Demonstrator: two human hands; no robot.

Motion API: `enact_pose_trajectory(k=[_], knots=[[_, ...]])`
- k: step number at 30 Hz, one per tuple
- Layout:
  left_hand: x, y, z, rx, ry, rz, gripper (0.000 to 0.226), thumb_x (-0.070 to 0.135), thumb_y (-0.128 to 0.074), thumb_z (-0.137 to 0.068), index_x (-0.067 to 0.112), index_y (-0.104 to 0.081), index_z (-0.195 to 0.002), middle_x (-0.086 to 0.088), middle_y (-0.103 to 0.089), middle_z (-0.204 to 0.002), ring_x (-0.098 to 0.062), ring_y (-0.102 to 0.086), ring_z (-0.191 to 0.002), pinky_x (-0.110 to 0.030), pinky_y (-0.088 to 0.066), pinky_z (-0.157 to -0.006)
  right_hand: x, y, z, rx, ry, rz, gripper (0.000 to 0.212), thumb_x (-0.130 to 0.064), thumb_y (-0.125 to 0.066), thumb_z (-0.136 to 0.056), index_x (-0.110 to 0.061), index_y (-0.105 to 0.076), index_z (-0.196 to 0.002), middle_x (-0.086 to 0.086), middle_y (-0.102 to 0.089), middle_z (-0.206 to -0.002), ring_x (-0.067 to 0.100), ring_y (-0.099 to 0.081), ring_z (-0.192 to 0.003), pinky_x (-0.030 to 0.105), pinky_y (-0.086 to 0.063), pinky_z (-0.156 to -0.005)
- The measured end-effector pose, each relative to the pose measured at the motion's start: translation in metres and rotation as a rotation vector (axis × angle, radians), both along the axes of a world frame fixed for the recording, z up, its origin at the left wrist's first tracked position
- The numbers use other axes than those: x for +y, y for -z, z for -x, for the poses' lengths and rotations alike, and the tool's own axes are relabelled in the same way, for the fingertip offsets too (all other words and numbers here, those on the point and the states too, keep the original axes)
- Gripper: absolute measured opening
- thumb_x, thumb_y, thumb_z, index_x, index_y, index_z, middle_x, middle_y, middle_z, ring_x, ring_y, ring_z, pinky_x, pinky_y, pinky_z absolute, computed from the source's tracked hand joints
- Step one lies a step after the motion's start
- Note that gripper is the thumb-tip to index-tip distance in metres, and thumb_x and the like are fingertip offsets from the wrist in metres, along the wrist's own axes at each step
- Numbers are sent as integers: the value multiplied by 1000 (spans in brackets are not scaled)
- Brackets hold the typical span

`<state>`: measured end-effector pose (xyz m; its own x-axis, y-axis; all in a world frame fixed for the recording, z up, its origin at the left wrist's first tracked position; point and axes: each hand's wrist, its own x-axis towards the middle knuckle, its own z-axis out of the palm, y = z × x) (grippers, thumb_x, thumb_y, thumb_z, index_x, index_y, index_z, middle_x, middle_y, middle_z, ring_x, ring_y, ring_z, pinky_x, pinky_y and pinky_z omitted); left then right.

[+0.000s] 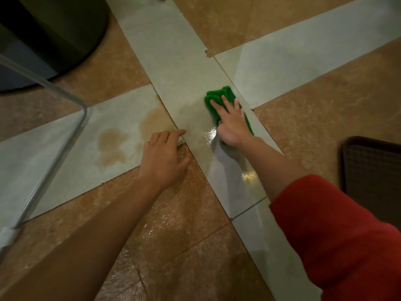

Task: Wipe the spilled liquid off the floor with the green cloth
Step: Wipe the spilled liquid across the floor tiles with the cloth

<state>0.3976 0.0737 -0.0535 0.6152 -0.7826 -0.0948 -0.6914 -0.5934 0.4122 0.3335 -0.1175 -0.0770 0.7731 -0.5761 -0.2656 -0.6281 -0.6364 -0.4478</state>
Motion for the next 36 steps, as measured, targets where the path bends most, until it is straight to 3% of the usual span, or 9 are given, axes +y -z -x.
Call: enact_pose_trajectory(k=[6,14,21,23,27,32,36], knots=[[-6,-3,-2,14,-17,17,56,33,-54,-84,21,-39,-137,-6,-48,-131,-24,-34,-123,-39,-30,-99,26,0,29,-105,-191,17,62,-5,-39,-93,-29,-22,-148,1,-7,-159,28,6,-146,36,9,-115],[7,-6,-5,-1,-23,25,55,28,-58,-83,22,-40,-135,-4,-49,-128,-23,-36,-122,-38,-29,-98,3,-5,-7,17,67,20,67,-9,-41,-90,-28,-14,-149,5,0,-159,33,10,-144,43,7,-116],[11,-7,-8,-16,-22,13,57,29,-58,-83,22,-39,-136,-6,-49,-125,-23,-37,-118,-37,-30,-96,39,1,5,-88,-360,-52,60,-6,-43,-94,-29,-25,-147,1,-8,-159,27,7,-146,36,8,-116],[14,-6,-9,-12,-12,23,57,29,-58,-82,22,-40,-135,-5,-49,-125,-23,-37,-119,-38,-30,-96,25,2,7,-54,-305,-17,60,-8,-42,-95,-30,-23,-147,1,-6,-159,27,6,-146,32,9,-114],[20,-7,-15,-14,-42,30,55,28,-59,-83,21,-42,-135,-6,-50,-126,-25,-37,-119,-38,-29,-96,39,-2,-13,-29,-18,-4,64,-9,-39,-93,-28,-16,-149,3,0,-159,31,13,-144,40,11,-115],[17,-3,-11,-19,-33,34,55,28,-58,-83,20,-42,-134,-7,-51,-124,-26,-39,-115,-38,-31,-92,80,2,22,-158,-205,-8,61,-13,-46,-90,-25,-28,-146,3,-14,-158,31,6,-145,46,5,-118],[18,2,-1,-5,-9,11,57,30,-58,-83,21,-40,-136,-7,-49,-127,-25,-39,-119,-38,-31,-96,80,10,68,-179,-200,12,54,-19,-32,-91,-32,-32,-143,-5,-18,-157,22,3,-146,40,6,-118]])
